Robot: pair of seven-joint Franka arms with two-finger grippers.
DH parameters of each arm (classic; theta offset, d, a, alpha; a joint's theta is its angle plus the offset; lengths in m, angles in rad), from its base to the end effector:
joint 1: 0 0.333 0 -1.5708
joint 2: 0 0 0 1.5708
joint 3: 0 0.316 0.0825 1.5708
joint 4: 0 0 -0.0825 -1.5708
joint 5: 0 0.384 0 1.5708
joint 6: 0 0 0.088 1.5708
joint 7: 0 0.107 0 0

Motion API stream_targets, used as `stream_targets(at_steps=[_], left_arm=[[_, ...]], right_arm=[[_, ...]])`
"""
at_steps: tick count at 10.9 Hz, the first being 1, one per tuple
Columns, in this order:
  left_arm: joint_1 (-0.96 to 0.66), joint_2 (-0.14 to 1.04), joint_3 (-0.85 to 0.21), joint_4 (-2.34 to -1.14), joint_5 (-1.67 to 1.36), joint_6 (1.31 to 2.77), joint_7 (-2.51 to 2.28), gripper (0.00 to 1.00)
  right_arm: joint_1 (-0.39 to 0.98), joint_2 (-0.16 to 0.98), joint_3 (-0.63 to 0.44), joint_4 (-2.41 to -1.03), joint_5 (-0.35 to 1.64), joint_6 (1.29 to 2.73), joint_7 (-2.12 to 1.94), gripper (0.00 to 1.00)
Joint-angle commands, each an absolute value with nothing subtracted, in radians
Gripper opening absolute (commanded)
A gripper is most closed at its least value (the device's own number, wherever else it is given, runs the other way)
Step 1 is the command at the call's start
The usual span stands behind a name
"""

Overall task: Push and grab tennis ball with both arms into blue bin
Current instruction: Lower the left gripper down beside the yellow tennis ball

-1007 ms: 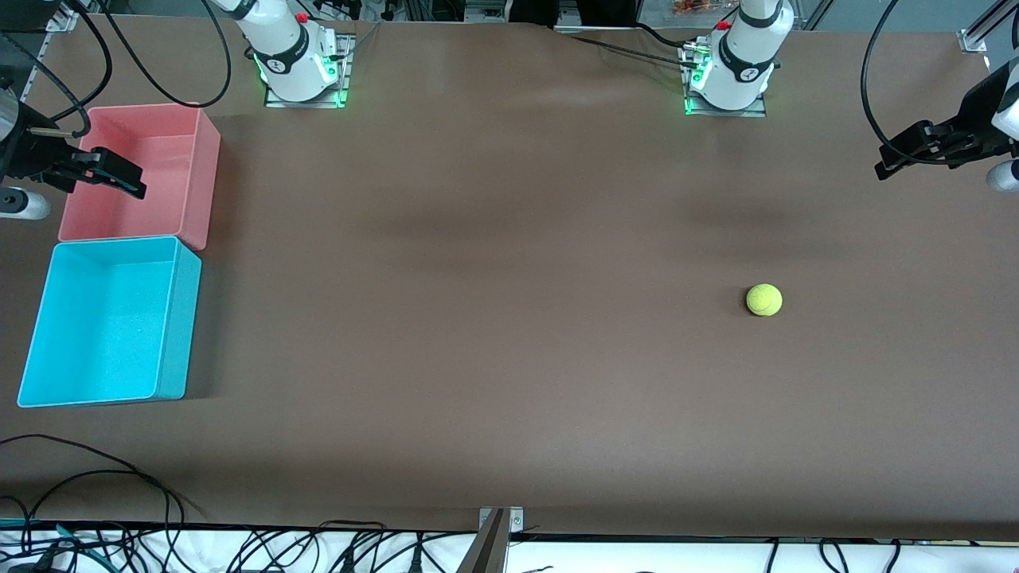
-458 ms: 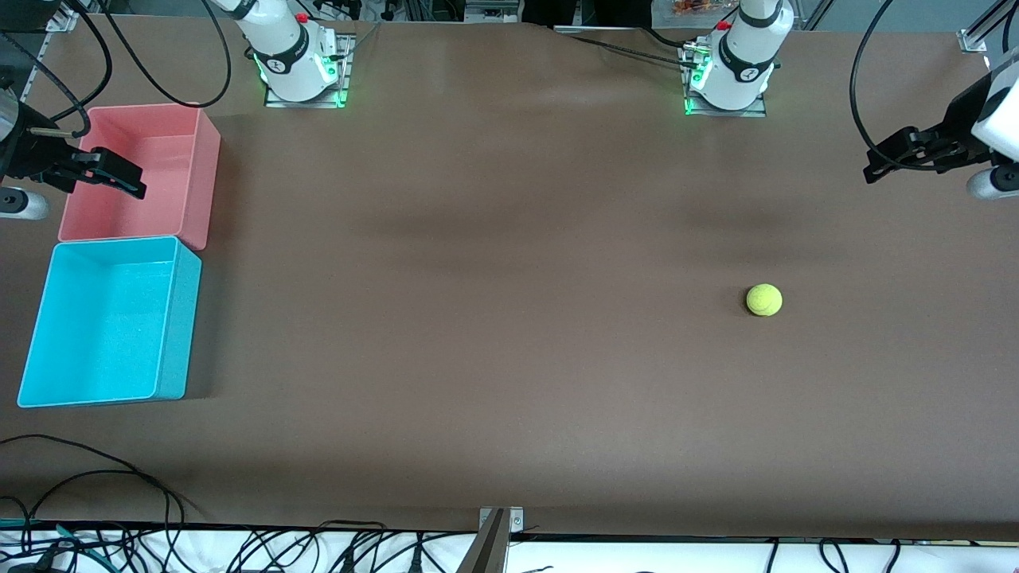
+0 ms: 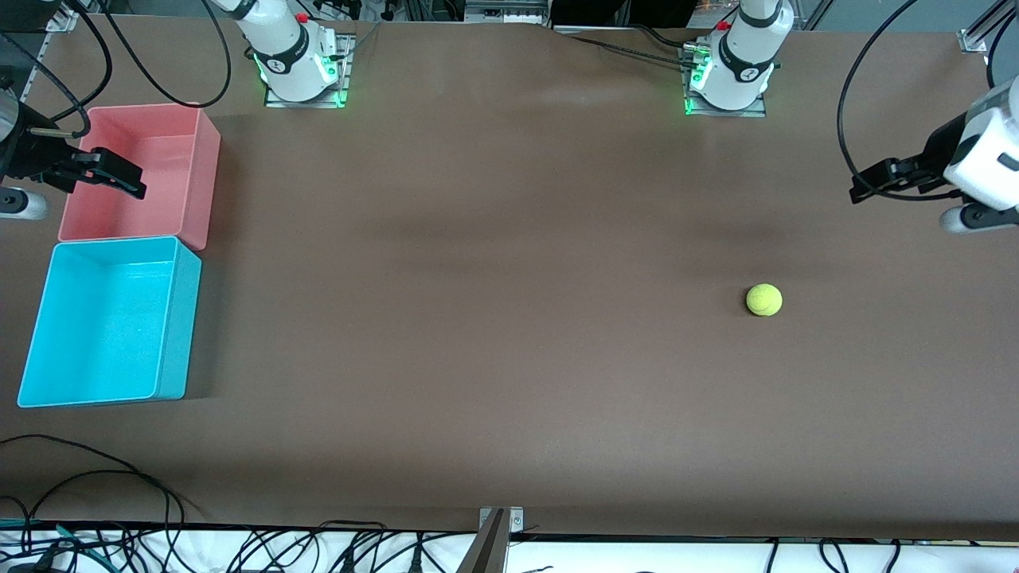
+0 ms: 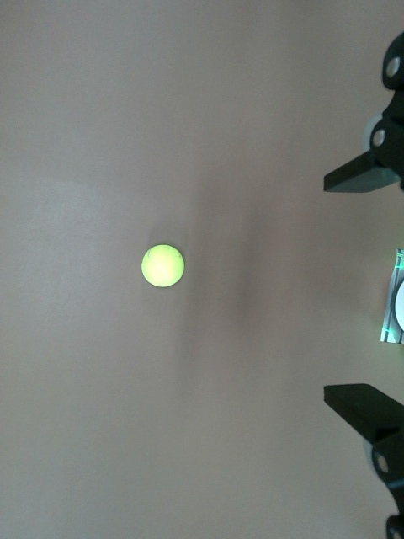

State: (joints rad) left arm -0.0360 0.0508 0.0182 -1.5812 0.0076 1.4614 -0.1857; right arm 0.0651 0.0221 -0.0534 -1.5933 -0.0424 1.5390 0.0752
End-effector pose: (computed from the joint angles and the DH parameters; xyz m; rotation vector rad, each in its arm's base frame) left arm 0.5552 -0.0092 0.5829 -3.0937 -0.2607 0.2627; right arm 0.5563 0.0022 0.5991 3.0911 -0.0978 -0.1151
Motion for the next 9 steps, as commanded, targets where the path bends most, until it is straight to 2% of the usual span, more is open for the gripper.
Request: stream_targets(at_steps=[1,4,7,9], left_arm=[[-0.041,0.060,0.015,-1.630,0.006,1.509,-0.176,1.00],[-0.018,0.061,0.017,-1.779,0.000,1.702,-0.135,1.00],[-0.021,0.112,0.017,-1.782,0.000,1.758,-0.114,1.00],[-0.020,0.132,0.017,-1.850,0.000,1.863,-0.112,1.00]], right_arm=[[0.057,0.025,-0.051,-1.583,-0.029,1.532,0.083,1.00],[0.057,0.025,-0.051,-1.583,-0.029,1.526,0.083,1.00],[0.057,0.025,-0.051,-1.583,-0.029,1.528,0.083,1.00],[0.057,0.025,-0.051,-1.583,-0.029,1.529,0.083,1.00]])
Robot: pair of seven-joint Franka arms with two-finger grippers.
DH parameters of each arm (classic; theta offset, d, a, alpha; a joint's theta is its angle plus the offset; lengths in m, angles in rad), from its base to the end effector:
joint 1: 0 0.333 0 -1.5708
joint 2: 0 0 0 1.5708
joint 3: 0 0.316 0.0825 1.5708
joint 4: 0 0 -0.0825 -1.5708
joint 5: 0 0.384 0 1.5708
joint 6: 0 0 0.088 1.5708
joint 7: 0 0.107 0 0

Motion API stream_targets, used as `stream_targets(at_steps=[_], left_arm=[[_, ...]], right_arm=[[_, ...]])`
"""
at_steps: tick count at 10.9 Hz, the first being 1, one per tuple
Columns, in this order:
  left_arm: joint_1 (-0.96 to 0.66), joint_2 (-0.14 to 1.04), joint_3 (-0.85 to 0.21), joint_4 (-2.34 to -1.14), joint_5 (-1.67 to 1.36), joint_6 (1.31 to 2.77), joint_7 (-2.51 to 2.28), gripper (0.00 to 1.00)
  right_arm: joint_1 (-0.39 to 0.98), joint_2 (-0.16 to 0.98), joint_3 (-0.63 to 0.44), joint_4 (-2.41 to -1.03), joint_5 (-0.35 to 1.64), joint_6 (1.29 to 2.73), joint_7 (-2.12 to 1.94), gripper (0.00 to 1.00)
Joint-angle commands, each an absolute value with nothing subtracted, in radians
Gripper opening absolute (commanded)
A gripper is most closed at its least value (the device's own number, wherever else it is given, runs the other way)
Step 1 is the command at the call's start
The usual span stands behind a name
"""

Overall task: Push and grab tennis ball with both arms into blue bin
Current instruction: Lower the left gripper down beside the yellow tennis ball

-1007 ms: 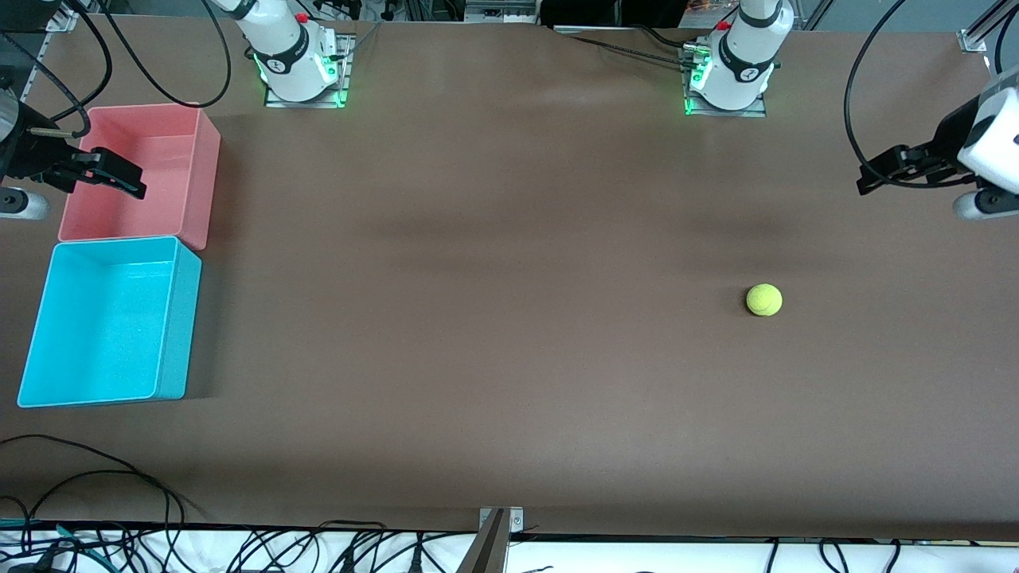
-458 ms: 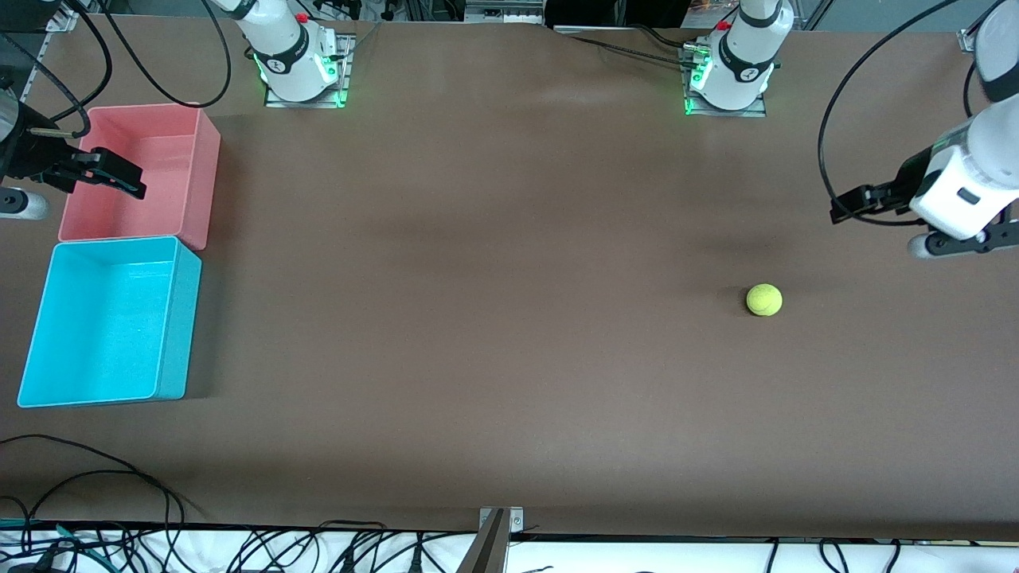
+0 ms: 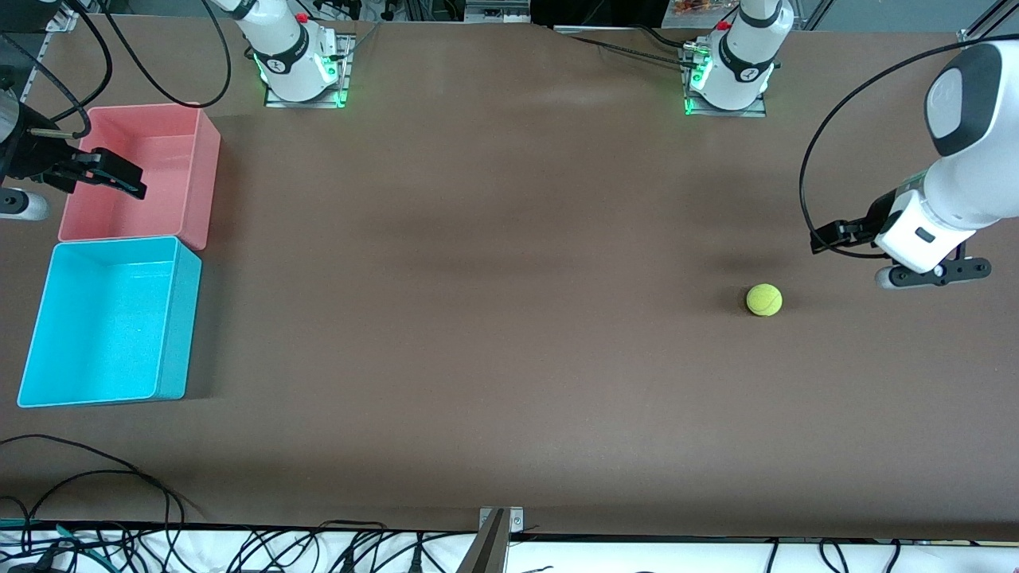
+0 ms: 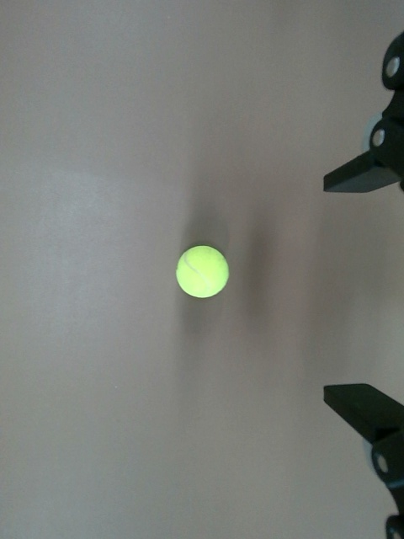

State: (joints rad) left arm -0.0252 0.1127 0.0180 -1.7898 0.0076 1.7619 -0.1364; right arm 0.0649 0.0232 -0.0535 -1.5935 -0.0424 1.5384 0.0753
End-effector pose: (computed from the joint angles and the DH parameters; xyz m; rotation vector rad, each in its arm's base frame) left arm 0.5796 -0.0038 0.4724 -3.1083 -0.1980 0.2177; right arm 0.5566 0.0020 0.5984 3.0908 -0.0984 -0.1180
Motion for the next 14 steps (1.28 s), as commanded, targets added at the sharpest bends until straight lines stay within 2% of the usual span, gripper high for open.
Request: stream_targets(at_steps=[1,6,10,11,12,13,14], left_arm=[[-0.018,0.135,0.017,-1.889,0.000,1.926,-0.110,1.00],[-0.017,0.190,0.017,-2.006,0.006,2.130,-0.110,1.00],[-0.009,0.251,0.017,-2.058,0.003,2.218,-0.110,1.00],[-0.008,0.276,0.017,-2.065,0.002,2.242,-0.112,0.92],[-0.006,0.300,0.017,-2.066,0.002,2.265,-0.110,0.77],[-0.003,0.313,0.017,-2.072,0.008,2.269,-0.074,0.44],[-0.003,0.317,0.017,-2.077,0.005,2.270,0.024,0.27]], right_arm=[[0.057,0.025,-0.051,-1.583,-0.028,1.529,0.083,1.00],[0.057,0.025,-0.051,-1.583,-0.028,1.534,0.083,1.00],[0.057,0.031,-0.051,-1.583,-0.029,1.531,0.083,1.00],[0.057,0.031,-0.051,-1.582,-0.029,1.534,0.081,1.00],[0.055,0.031,-0.051,-1.582,-0.029,1.534,0.081,1.00],[0.057,0.031,-0.051,-1.582,-0.029,1.534,0.081,1.00],[0.057,0.031,-0.051,-1.582,-0.029,1.534,0.083,1.00]])
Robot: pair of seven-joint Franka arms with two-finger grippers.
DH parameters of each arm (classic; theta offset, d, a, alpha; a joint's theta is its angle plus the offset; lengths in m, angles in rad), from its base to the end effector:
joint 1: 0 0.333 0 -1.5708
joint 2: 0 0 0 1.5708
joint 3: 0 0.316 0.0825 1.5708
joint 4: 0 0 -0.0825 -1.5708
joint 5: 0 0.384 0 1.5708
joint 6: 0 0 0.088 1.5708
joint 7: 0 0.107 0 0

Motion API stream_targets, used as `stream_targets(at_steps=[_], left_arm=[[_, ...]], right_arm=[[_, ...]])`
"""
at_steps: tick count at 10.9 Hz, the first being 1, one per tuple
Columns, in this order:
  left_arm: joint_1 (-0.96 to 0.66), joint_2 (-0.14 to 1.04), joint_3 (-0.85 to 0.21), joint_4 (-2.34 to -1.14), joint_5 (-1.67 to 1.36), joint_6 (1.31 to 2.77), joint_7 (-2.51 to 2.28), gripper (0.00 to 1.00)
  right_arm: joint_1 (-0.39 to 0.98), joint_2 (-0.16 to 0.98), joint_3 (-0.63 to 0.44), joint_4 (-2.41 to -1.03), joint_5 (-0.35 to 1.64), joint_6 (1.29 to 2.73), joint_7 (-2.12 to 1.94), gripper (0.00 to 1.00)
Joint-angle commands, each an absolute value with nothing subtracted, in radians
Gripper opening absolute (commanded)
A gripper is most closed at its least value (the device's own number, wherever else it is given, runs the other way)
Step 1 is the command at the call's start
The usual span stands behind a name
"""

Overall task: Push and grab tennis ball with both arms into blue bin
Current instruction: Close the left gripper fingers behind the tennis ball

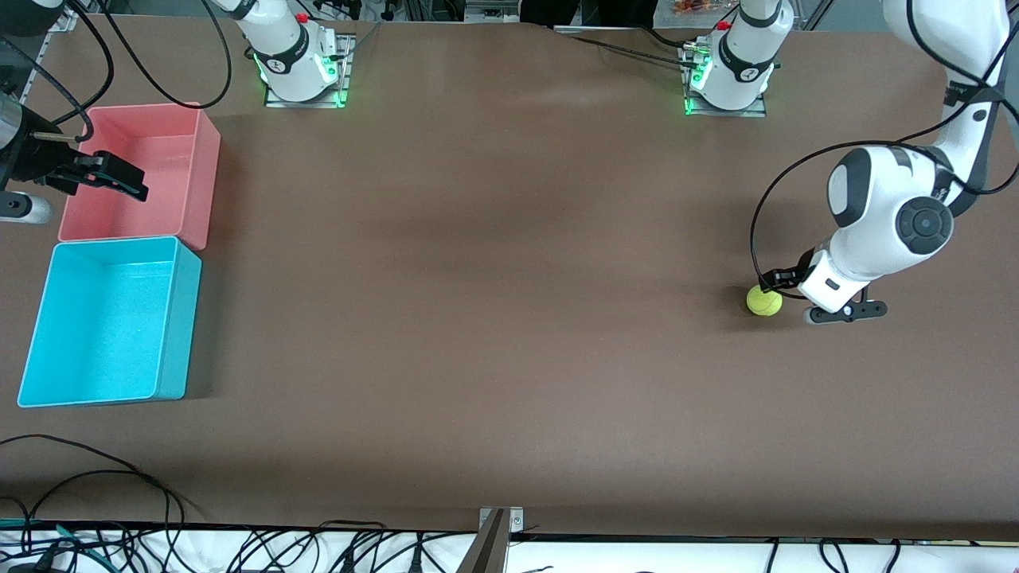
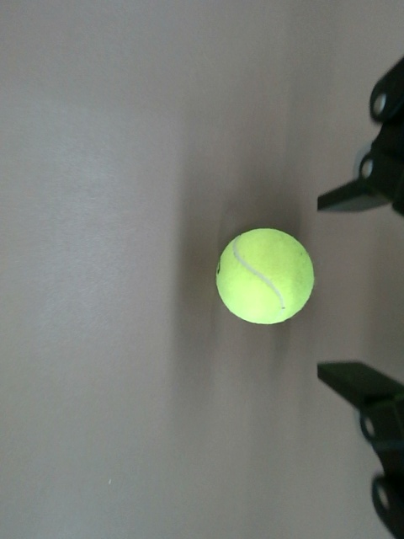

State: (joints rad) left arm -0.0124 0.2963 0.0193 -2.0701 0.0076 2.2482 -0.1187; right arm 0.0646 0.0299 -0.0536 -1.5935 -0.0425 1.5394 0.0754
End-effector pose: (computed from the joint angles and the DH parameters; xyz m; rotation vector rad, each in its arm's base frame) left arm 0.5736 0.0040 0.2780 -3.1127 -0.1870 0.1832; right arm 0.5584 0.0019 0.5947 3.0897 -0.0989 -0.1268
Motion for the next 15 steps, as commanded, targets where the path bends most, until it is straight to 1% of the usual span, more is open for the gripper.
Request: stream_targets(at_steps=[1,2,3,4,5,9,11,13,15], left_arm=[[0.001,0.322,0.017,-2.075,0.000,2.272,0.116,0.23],[0.014,0.322,0.017,-2.075,0.000,2.275,0.173,0.09],[0.015,0.322,0.017,-2.075,0.000,2.279,0.242,0.03],[0.017,0.319,0.017,-2.075,0.002,2.278,0.347,0.00],[0.020,0.321,0.017,-2.074,0.000,2.279,0.506,0.00],[0.034,0.324,0.017,-2.083,0.000,2.292,0.862,0.00],[0.046,0.343,0.017,-2.092,0.000,2.333,1.086,0.00],[0.066,0.351,0.017,-2.131,-0.008,2.394,1.335,0.00],[0.075,0.357,0.017,-2.140,-0.059,2.407,1.537,0.00]], right_arm=[[0.057,0.032,-0.051,-1.583,-0.029,1.532,0.083,1.00],[0.057,0.032,-0.051,-1.583,-0.029,1.534,0.081,1.00],[0.057,0.032,-0.051,-1.582,-0.029,1.534,0.083,1.00],[0.055,0.032,-0.051,-1.583,-0.029,1.532,0.081,1.00],[0.055,0.031,-0.051,-1.583,-0.029,1.534,0.081,1.00],[0.055,0.032,-0.051,-1.582,-0.029,1.535,0.081,1.00],[0.055,0.032,-0.051,-1.583,-0.029,1.532,0.081,1.00],[0.057,0.038,-0.051,-1.583,-0.029,1.528,0.083,1.00],[0.057,0.038,-0.051,-1.583,-0.029,1.526,0.083,1.00]])
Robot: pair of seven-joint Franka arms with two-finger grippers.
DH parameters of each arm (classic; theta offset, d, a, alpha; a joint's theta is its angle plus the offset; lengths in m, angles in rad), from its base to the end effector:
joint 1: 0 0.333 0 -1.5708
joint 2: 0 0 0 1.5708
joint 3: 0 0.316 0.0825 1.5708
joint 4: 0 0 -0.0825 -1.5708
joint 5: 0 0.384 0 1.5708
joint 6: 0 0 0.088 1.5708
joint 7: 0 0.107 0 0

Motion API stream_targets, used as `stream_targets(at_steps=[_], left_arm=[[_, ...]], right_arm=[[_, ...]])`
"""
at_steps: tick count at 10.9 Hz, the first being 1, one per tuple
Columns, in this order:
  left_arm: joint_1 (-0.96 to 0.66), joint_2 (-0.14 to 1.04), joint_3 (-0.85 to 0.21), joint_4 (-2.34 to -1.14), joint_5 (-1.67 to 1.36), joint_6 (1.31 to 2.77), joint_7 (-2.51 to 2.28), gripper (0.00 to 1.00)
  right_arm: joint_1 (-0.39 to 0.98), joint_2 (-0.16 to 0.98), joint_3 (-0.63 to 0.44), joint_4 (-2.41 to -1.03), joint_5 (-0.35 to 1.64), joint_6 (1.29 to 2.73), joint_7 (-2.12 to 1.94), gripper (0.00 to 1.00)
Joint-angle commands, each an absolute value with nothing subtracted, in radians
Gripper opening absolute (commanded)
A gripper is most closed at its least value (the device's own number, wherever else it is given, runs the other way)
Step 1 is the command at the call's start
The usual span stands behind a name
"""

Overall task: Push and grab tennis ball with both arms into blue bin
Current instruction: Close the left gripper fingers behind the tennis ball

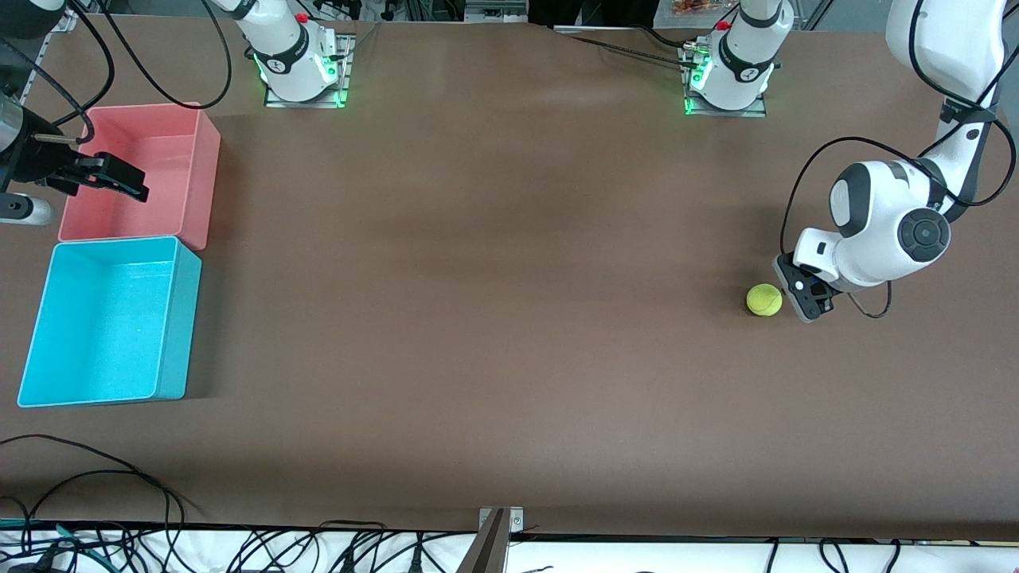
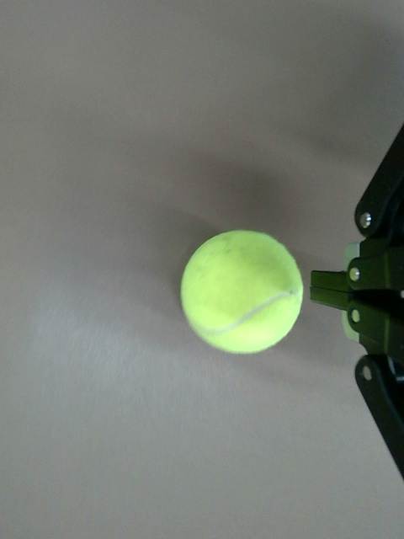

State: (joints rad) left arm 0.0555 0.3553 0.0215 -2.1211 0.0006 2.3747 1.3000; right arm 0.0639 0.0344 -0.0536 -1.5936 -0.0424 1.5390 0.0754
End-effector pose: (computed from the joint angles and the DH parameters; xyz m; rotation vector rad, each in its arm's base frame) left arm 0.5642 0.0435 0.2340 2.5210 -1.7703 -0.1287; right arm 0.5596 0.0016 0.5921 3.0891 -0.0998 -0.1345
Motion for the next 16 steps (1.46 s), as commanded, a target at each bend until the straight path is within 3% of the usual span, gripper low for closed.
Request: stream_targets(at_steps=[1,6,16], left_arm=[[0.080,0.368,0.017,-2.140,-0.105,2.410,1.634,0.00],[0.146,0.396,0.017,-2.138,-0.146,2.427,1.858,0.00],[0.133,0.462,0.018,-2.123,-0.146,2.503,1.714,0.00]], right_arm=[[0.057,0.038,-0.051,-1.583,-0.029,1.526,0.081,1.00],[0.057,0.038,-0.051,-1.583,-0.029,1.526,0.083,1.00],[0.057,0.038,-0.051,-1.583,-0.029,1.526,0.083,1.00]])
